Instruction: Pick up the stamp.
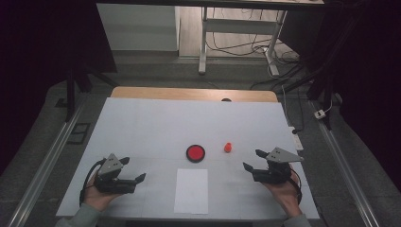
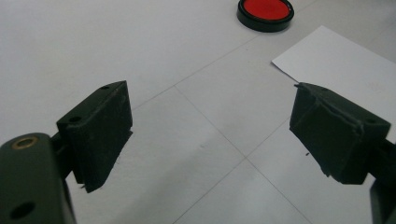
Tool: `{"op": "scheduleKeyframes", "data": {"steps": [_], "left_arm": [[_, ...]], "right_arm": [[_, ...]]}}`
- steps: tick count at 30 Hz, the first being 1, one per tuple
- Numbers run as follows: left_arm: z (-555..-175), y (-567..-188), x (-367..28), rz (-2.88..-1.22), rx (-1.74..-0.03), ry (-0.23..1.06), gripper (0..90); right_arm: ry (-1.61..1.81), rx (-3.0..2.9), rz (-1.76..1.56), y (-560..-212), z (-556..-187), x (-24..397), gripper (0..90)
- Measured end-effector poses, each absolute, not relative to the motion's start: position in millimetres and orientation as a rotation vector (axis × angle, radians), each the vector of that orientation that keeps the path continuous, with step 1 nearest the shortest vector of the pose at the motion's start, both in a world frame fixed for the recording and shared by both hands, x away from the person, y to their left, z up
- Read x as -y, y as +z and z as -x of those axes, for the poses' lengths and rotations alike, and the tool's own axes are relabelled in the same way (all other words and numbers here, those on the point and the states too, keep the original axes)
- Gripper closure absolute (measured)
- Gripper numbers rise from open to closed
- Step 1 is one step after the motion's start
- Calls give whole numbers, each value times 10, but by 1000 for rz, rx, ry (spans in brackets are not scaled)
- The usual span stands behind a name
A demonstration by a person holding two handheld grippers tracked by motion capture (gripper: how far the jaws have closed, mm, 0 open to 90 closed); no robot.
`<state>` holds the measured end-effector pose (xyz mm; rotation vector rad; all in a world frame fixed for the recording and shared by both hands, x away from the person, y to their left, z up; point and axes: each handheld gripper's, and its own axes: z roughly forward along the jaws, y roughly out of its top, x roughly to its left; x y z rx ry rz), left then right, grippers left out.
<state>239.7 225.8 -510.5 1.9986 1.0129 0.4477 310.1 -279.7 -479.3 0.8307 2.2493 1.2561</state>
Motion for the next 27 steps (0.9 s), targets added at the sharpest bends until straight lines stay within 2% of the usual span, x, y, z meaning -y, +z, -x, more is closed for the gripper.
{"op": "scheduleKeyframes", "data": {"steps": [27], "left_arm": [[-2428,-5128,-2229,-2010,-1006,438,134]], "right_arm": [[1192,-2310,-841,-4790,-3534,2381,293]]}}
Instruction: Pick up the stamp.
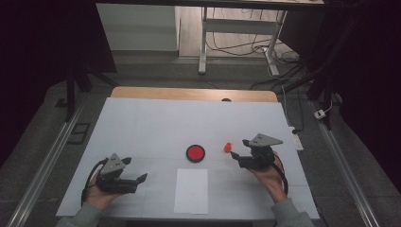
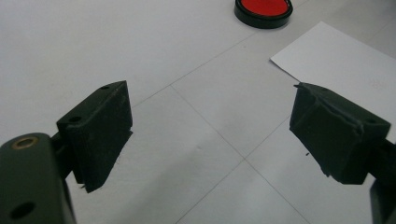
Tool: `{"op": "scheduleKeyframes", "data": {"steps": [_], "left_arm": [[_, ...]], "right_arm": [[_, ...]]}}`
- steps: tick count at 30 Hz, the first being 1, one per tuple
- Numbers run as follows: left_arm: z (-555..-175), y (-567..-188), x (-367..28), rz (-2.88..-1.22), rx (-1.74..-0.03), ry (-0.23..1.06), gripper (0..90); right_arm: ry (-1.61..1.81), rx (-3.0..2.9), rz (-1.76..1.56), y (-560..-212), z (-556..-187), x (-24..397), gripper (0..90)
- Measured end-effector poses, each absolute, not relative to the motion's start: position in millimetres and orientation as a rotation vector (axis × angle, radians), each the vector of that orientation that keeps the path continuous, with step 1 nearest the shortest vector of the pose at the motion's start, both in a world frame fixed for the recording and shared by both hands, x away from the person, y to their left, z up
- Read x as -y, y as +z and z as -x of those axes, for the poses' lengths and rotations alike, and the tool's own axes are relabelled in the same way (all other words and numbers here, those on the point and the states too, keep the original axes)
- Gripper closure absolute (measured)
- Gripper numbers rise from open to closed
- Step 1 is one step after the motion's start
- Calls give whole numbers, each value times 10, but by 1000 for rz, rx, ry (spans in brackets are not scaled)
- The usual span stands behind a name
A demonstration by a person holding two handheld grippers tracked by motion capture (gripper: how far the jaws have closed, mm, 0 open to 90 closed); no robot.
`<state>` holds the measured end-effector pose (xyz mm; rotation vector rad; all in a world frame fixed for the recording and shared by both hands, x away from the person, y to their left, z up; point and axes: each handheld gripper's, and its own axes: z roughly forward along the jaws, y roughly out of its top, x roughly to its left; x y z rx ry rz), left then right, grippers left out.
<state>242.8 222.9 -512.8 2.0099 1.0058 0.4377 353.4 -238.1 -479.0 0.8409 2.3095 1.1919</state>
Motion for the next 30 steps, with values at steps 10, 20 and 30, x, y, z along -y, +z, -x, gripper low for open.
{"op": "scheduleKeyframes", "data": {"steps": [10,20,30], "left_arm": [[-2443,-5135,-2222,-2014,-1005,436,134],[-2453,-5143,-2217,-2018,-1009,437,135],[-2455,-5155,-2222,-2020,-1018,438,135]], "right_arm": [[1180,-2318,-858,-4832,-3698,2231,314],[1151,-2343,-878,-5012,-3881,2103,372],[1124,-2339,-900,-5080,-3910,2091,489]]}}
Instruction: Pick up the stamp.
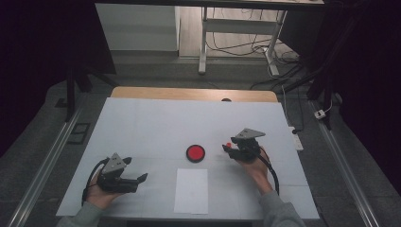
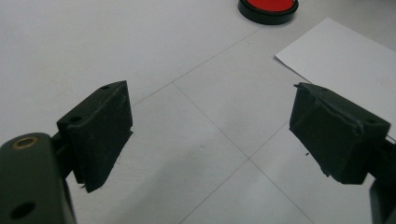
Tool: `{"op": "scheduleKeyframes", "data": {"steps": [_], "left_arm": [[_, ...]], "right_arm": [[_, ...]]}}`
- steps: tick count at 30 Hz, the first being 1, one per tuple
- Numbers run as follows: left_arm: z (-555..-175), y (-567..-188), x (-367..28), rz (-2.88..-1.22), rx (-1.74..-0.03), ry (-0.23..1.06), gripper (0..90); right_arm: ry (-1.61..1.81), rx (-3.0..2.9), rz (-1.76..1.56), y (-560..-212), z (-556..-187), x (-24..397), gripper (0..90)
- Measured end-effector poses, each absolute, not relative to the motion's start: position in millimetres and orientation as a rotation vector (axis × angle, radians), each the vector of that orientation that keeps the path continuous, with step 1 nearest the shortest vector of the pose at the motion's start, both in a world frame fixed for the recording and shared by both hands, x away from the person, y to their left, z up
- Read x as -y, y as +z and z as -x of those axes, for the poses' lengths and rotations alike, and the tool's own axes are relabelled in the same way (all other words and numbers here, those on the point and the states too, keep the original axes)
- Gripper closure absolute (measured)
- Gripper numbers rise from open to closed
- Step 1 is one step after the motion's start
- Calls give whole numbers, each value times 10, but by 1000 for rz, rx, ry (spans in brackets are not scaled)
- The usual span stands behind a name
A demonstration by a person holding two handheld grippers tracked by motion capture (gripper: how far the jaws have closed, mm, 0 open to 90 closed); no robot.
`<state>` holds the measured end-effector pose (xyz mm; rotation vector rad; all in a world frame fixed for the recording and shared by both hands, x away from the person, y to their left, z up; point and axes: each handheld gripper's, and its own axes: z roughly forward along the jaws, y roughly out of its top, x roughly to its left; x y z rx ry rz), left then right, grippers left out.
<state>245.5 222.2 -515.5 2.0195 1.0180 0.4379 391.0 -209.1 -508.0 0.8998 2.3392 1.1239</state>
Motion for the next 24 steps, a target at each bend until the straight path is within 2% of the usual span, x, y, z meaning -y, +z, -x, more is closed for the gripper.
{"op": "scheduleKeyframes", "data": {"steps": [11,12,19,24], "left_arm": [[-2458,-5160,-2227,-2020,-1020,440,136],[-2457,-5160,-2228,-2019,-1022,441,135],[-2457,-5160,-2230,-2022,-1022,441,136],[-2456,-5159,-2231,-2021,-1021,441,136]], "right_arm": [[1100,-2362,-910,-5141,-3933,2080,581],[1088,-2373,-906,-5145,-3934,2077,617],[1090,-2367,-911,-5148,-3935,2082,713],[1098,-2370,-914,-5148,-3935,2085,717]]}}
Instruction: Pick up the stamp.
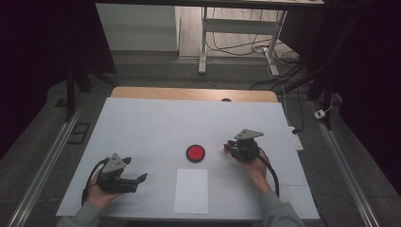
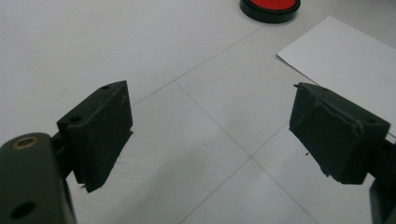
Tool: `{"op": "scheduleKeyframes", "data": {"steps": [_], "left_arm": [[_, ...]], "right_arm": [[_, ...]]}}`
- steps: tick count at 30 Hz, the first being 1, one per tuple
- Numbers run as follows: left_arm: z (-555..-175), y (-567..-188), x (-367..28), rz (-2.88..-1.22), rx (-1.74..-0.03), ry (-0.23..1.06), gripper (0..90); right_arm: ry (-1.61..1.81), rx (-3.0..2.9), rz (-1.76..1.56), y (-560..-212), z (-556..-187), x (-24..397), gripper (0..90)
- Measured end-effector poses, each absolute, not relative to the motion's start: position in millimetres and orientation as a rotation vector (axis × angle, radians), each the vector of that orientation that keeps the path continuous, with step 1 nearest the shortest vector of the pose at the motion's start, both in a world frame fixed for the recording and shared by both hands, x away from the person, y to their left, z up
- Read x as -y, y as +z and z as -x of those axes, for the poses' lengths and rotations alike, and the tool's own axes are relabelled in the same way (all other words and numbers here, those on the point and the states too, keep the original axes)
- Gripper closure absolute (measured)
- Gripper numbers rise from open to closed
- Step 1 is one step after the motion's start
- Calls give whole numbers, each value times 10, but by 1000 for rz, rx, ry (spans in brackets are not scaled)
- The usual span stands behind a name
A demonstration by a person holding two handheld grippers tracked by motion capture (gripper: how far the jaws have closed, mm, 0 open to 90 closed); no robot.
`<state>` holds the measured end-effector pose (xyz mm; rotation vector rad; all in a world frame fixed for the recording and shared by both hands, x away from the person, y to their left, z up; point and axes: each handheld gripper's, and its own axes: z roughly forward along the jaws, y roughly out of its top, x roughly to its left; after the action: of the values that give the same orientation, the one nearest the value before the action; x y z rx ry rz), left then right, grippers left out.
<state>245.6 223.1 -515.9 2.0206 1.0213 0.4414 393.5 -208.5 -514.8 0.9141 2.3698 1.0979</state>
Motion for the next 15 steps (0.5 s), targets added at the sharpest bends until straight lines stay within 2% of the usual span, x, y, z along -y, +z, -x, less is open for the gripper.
{"op": "scheduleKeyframes", "data": {"steps": [15], "left_arm": [[-2459,-5164,-2236,-2022,-1023,441,136]], "right_arm": [[1180,-2335,-909,-5043,-3875,2101,719]]}}
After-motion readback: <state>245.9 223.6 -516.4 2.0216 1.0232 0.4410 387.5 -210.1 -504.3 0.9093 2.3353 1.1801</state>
